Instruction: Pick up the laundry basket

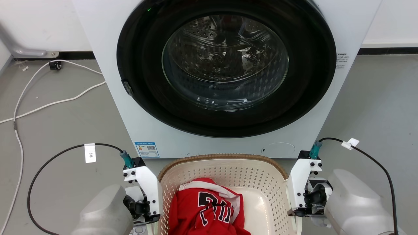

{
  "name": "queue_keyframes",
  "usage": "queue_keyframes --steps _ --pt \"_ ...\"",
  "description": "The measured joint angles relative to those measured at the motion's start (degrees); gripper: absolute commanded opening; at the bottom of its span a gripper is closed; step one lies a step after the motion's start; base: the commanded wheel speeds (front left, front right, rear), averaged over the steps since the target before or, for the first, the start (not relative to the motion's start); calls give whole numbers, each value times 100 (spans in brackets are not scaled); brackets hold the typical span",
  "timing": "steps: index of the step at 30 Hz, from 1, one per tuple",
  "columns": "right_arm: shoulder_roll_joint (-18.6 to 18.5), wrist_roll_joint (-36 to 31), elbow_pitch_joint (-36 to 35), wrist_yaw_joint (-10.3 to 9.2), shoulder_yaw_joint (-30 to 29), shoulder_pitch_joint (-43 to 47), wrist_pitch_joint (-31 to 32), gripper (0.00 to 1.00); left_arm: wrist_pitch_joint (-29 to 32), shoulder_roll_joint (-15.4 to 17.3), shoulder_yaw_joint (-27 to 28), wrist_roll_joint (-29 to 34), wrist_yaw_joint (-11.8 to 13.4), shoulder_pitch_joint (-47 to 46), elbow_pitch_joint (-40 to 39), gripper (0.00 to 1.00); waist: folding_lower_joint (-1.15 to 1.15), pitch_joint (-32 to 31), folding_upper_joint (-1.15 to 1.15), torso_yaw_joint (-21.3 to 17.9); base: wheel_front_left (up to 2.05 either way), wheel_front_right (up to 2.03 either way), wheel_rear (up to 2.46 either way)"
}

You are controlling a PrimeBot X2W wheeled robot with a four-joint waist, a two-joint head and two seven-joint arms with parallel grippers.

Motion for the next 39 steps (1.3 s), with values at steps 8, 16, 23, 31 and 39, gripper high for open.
queue_keyframes --steps 8,16,23,31,39 --pt "0 -35 0 0 -19 0 12 0 0 3 -16 -51 0 0 -2 0 0 13 0 16 0 0 0" --pt "2 -41 -1 0 -25 1 20 0 0 16 -26 -97 0 0 -2 0 0 18 0 13 0 0 0" --pt "2 -40 -1 0 -24 0 20 0 0 21 -54 -127 0 -2 -7 0 0 36 0 5 0 0 0" --pt "1 -3 -1 0 -11 -2 26 0 -25 19 -82 -143 0 -25 -8 0 0 56 0 -11 0 0 0" --pt "0 7 0 0 -7 -1 31 0 -57 19 -110 -170 1 -27 -9 0 0 48 0 -27 0 0 0"
